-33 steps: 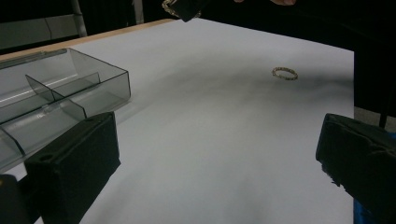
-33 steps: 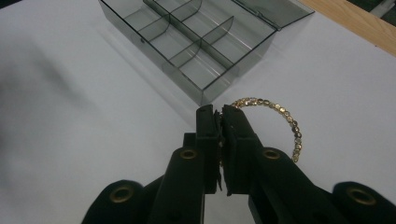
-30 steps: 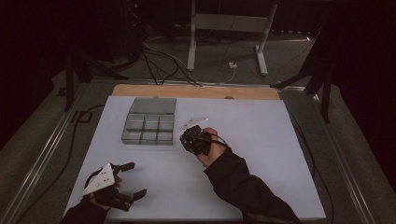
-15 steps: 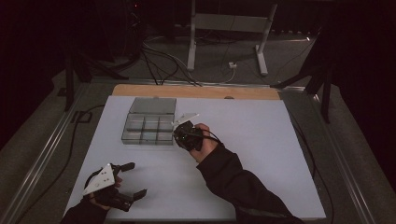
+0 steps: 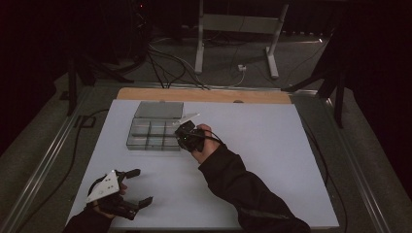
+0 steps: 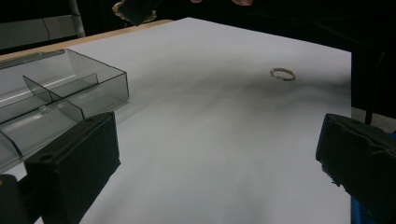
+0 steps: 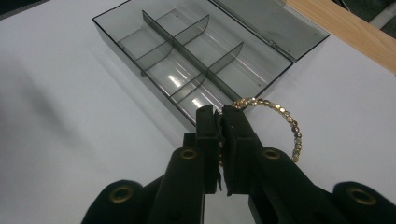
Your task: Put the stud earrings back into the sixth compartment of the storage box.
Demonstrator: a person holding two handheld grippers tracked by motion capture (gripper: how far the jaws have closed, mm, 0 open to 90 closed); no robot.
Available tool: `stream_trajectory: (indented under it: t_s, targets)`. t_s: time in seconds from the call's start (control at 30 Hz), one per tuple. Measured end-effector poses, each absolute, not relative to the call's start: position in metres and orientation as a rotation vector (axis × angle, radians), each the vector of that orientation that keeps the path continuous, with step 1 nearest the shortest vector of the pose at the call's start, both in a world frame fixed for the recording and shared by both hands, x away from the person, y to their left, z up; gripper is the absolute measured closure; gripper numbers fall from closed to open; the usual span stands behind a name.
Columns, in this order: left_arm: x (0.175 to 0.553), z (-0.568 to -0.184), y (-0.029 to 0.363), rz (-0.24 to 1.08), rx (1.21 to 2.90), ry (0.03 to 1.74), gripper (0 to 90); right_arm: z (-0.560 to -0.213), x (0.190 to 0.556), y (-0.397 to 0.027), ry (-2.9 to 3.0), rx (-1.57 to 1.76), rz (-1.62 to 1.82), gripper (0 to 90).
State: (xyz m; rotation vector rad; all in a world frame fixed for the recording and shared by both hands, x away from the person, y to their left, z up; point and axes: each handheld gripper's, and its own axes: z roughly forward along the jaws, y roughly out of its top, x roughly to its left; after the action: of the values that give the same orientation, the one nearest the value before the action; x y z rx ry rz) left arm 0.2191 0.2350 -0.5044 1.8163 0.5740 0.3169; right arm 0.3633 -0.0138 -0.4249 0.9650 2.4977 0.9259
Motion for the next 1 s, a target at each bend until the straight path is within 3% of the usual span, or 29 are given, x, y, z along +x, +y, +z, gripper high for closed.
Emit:
stream_trajectory:
  t_s: [1.0]
  targets:
    - [0.219,-0.504,0.235,0.312,1.809,0.569,0.4,-0.451,0.401,0.033,2.542,0.963,0.868,85.4]
